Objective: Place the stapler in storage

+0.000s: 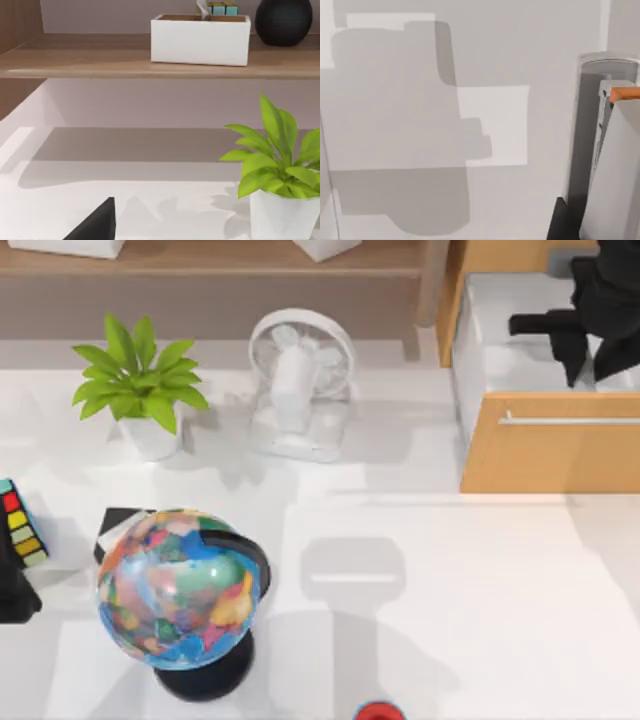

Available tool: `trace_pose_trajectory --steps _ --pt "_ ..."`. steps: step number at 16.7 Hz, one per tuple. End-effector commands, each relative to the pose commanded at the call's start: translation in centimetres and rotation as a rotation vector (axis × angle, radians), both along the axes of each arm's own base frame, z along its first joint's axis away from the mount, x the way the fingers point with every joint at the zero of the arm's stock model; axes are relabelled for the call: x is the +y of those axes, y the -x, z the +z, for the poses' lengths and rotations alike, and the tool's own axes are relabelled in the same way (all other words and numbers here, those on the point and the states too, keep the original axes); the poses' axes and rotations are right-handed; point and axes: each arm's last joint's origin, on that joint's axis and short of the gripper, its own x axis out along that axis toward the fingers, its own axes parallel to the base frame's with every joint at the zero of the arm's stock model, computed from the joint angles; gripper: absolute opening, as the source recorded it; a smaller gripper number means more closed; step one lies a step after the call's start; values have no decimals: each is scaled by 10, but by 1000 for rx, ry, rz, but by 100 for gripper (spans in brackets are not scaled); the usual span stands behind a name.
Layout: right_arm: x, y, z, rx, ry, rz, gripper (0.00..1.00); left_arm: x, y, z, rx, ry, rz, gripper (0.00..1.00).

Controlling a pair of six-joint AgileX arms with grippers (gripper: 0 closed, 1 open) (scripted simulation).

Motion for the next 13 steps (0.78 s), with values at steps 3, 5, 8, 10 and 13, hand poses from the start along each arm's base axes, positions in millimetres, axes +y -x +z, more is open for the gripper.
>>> trace_pose_trajectory --steps 3,5,8,10,13 --pt "-2 -3 -25 88 -24 20 0 0 0 0 0 0 0 100" --pt "-2 -2 -28 107 -30 21 0 0 0 0 0 0 0 100" --pt "-2 -2 -28 107 -30 21 0 0 0 0 0 0 0 100" --pt "0 -2 -29 104 -29 25 0 0 0 0 0 0 0 100" --pt "-1 -3 -34 101 -29 23 0 0 0 0 0 0 0 100"
